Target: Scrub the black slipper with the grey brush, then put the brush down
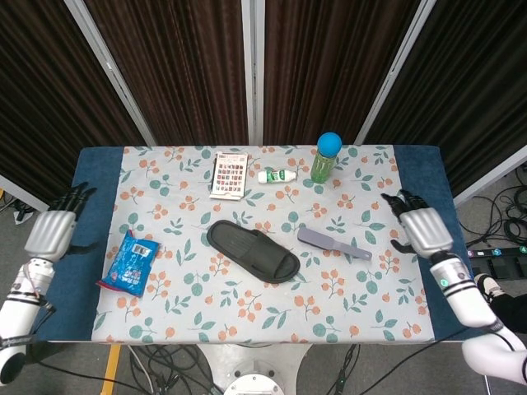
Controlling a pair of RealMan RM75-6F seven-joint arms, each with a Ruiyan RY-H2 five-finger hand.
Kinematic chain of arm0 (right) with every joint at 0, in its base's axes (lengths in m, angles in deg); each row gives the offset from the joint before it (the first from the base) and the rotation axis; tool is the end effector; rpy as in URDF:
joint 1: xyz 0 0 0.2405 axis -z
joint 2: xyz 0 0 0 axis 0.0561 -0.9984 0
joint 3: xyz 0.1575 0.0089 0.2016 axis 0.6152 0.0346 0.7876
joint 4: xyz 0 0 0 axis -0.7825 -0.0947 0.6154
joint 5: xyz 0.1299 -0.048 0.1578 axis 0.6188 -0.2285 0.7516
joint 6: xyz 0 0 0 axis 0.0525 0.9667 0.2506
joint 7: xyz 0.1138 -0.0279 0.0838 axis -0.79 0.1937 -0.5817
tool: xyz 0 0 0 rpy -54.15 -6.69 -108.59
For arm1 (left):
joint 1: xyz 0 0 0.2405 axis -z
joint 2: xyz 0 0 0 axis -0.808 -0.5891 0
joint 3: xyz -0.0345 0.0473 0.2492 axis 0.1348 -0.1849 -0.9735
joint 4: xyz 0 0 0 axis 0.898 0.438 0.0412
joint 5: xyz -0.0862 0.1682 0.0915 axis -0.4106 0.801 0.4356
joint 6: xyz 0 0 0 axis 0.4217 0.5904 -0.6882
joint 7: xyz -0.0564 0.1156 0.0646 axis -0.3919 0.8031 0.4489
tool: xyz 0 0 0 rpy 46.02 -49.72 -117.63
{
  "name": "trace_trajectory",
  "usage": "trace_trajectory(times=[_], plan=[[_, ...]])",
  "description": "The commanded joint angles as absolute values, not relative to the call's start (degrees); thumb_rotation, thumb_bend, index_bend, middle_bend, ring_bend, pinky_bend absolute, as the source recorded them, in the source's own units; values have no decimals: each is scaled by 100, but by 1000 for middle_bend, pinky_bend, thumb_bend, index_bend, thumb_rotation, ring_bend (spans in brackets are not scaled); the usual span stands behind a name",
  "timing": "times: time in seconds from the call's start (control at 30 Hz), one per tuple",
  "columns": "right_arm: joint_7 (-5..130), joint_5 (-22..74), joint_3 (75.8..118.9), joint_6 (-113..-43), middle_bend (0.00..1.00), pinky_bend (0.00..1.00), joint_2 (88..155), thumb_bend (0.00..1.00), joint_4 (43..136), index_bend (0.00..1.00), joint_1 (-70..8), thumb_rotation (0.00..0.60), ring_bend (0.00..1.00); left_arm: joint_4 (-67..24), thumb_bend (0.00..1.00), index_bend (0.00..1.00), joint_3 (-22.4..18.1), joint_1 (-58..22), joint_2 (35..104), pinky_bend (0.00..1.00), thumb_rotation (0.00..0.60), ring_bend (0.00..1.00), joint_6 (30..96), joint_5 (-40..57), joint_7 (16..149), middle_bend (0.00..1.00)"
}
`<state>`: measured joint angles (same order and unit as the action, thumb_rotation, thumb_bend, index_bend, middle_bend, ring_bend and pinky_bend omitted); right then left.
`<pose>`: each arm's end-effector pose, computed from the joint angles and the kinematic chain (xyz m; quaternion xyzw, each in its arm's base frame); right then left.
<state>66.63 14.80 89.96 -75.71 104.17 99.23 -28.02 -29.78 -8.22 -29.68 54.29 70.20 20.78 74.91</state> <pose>-0.2723 -0.3235 0.1263 0.7060 -0.3560 0.3211 0.5212 -0.3091 0.2925 0.1459 -0.6213 -0.4021 -0.3795 0.5552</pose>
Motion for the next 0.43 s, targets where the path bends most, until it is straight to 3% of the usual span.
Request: trace_trajectory(times=[0.03,0.2,0.43], plan=[[6555,1439,8857,-8897,127,174,9900,177,10467,0,-1707,600,45,-3098,183,108,-917,-3578,5363,168,600,51,7683,1769,7933,108],[6255,1228,8614,-9808,51,104,9879,176,10642,0,-876,600,0,-3494,177,109,-1095,-4202,5386,166,600,51,8483,1910,8392,108],[6032,738,8454,-10318,39,63,10009,176,10642,0,-391,600,0,-3922,165,110,-1252,-4678,5566,162,600,51,9073,2230,8950,108]])
